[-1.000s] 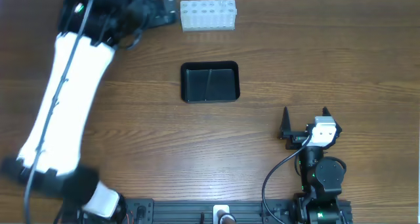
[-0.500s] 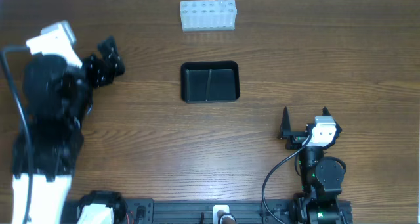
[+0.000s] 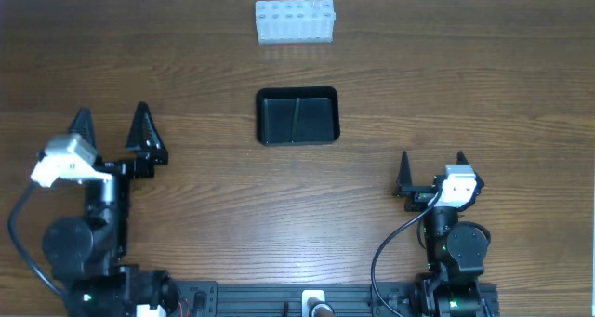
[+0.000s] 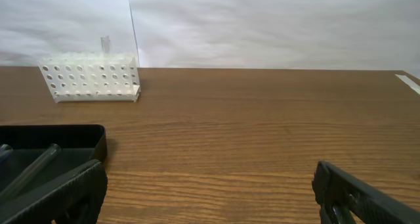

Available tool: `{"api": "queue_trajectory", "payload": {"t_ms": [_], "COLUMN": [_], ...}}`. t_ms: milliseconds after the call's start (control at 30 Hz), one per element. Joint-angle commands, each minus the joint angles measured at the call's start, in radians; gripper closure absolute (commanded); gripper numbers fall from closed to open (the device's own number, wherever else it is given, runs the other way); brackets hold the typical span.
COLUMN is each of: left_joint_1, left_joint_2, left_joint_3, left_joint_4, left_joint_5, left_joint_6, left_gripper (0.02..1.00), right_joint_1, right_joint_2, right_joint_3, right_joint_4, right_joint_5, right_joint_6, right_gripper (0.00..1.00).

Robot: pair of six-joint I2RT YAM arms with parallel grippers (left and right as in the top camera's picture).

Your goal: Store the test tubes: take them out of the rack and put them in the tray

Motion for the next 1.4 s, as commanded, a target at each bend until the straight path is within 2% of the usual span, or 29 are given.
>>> {"api": "queue_trajectory", "payload": {"t_ms": [33,200,433,533,767,933,1033,1400], "left_joint_1": [0.026,0.026,0.026,0.027,0.036,0.036,0.036,0.036], "left_joint_2": [-0.087,-0.167,-0.27,-0.326,-0.346,-0.346,-0.346,-0.346], "left_joint_3": [-0.137,-0.264,-0.391,-0.402,-0.402,-0.402,-0.402,-0.402], "left_joint_4": [0.139,0.252,0.255,0.154,-0.076,-0.216,-0.217,-0.215], "left_joint_5": [0.015,-0.028,-0.081,-0.111,-0.11,-0.103,-0.095,-0.091], "left_joint_6": [0.018,0.018,0.018,0.019,0.019,0.169,0.225,0.224], "left_gripper": [0.02,0.02,0.02,0.02,0.02,0.02,0.023,0.02], "right_joint_1": [-0.006,-0.006,-0.006,-0.006,-0.006,-0.006,-0.006,-0.006], "right_joint_2": [-0.011,-0.011,-0.011,-0.011,-0.011,-0.011,-0.011,-0.01], "right_joint_3": [-0.005,-0.005,-0.005,-0.005,-0.005,-0.005,-0.005,-0.005], "right_joint_4": [-0.004,-0.004,-0.004,-0.004,-0.004,-0.004,-0.004,-0.004], "right_joint_5": [-0.005,-0.005,-0.006,-0.005,-0.005,-0.005,-0.005,-0.005], "right_joint_6": [-0.004,-0.004,-0.004,-0.004,-0.004,-0.004,-0.004,-0.004], "right_gripper": [0.009,0.007,0.007,0.012,0.009,0.007,0.007,0.007]}}
